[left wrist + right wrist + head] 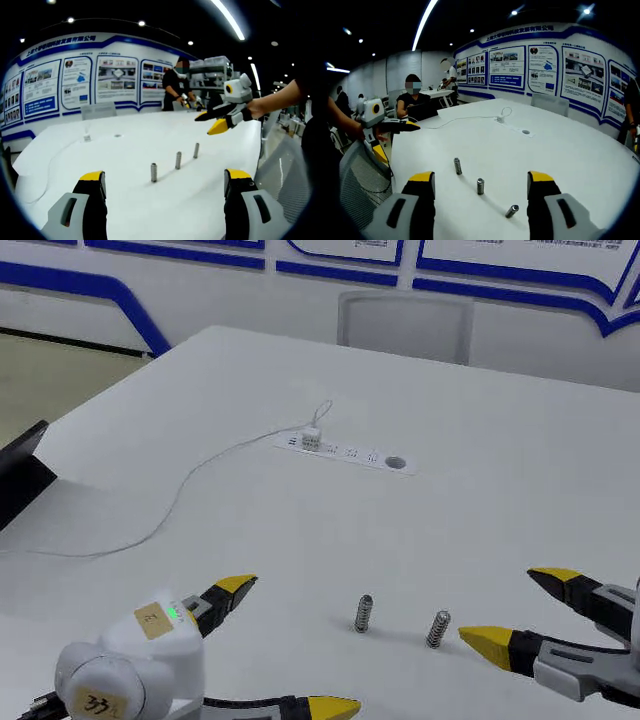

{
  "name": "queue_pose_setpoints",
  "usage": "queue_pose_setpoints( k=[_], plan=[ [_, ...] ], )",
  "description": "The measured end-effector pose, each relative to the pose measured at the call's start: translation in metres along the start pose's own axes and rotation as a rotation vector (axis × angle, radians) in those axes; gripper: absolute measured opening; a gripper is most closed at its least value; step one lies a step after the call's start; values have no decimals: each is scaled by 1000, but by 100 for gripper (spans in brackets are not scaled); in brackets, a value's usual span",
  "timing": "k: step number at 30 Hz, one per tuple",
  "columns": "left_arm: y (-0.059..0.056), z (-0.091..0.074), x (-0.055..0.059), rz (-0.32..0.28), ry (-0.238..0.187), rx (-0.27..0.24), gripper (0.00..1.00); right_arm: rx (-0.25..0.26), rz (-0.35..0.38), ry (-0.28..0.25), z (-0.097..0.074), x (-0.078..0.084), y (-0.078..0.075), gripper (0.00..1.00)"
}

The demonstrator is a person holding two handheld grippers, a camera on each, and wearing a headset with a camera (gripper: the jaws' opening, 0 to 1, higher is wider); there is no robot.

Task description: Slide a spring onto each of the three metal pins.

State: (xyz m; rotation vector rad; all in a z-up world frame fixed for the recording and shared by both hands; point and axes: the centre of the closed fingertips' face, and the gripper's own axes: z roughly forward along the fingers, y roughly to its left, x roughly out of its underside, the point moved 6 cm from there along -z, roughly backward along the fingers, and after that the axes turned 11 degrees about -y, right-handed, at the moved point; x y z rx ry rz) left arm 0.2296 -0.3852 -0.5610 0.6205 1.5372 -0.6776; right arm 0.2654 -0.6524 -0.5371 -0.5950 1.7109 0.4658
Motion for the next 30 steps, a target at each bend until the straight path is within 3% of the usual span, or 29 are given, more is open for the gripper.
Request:
queue_pose_setpoints(
  k=[5,9,11,13,15,18,20,25,30],
  plan=[
    [-1,-1,-4,14,-14,-12,100,76,22,-18,-26,9,-3,78],
    [-2,-2,-7,14,-27,-24,100,137,52,-52,-44,14,4,81],
    [-2,-3,-9,18,-29,-28,100,165,71,-91,-53,16,8,83],
    [-3,-4,-10,15,-37,-29,100,234,80,-124,-62,19,9,87],
    [-4,-5,-13,15,-56,-30,100,250,83,-146,-68,20,12,91],
    [-4,-6,-14,20,-61,-41,100,301,148,-259,-79,17,16,94],
    [-3,-6,-14,21,-60,-47,100,321,163,-320,-84,15,18,96],
    [-2,-7,-16,19,-75,-60,100,375,194,-383,-93,19,19,99],
    [2,-8,-16,6,-87,-83,100,377,210,-390,-89,22,18,99]
  ],
)
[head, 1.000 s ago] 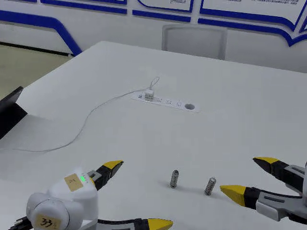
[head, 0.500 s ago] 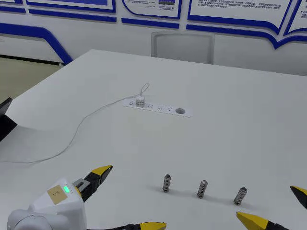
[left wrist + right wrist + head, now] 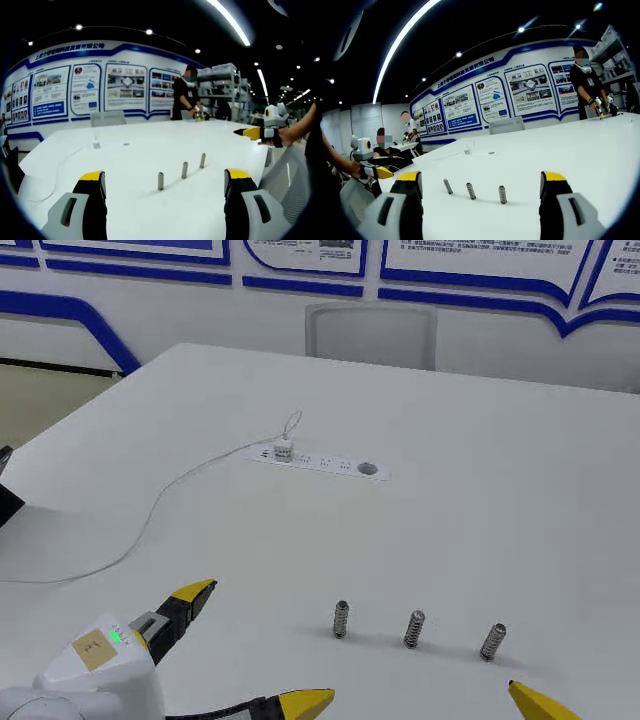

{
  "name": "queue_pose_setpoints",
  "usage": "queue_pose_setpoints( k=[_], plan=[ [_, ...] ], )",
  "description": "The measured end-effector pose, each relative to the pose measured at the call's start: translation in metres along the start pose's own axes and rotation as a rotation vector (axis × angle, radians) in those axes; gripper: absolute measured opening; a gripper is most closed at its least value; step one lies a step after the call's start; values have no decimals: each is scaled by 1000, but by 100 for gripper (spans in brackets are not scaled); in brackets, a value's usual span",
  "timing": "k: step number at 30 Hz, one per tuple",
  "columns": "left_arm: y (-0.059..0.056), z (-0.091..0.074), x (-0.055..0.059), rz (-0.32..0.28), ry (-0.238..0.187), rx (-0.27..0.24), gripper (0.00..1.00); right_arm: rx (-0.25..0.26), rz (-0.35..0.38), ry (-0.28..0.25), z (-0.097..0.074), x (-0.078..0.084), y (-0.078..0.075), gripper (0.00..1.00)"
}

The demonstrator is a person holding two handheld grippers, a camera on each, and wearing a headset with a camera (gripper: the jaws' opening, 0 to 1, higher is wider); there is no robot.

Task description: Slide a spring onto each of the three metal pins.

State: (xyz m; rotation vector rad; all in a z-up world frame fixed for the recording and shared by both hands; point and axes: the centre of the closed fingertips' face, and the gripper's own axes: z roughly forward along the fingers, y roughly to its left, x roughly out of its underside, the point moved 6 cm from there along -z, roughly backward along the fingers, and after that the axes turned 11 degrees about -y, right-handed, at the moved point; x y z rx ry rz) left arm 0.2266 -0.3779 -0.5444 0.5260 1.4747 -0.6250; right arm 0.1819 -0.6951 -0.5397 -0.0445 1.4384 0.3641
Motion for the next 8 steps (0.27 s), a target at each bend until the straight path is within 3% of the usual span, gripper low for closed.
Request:
queue_pose_setpoints(
  k=[8],
  plan=[
    [2,-1,1,20,7,-19,100,7,-102,39,-2,3,-1,99]
  ],
)
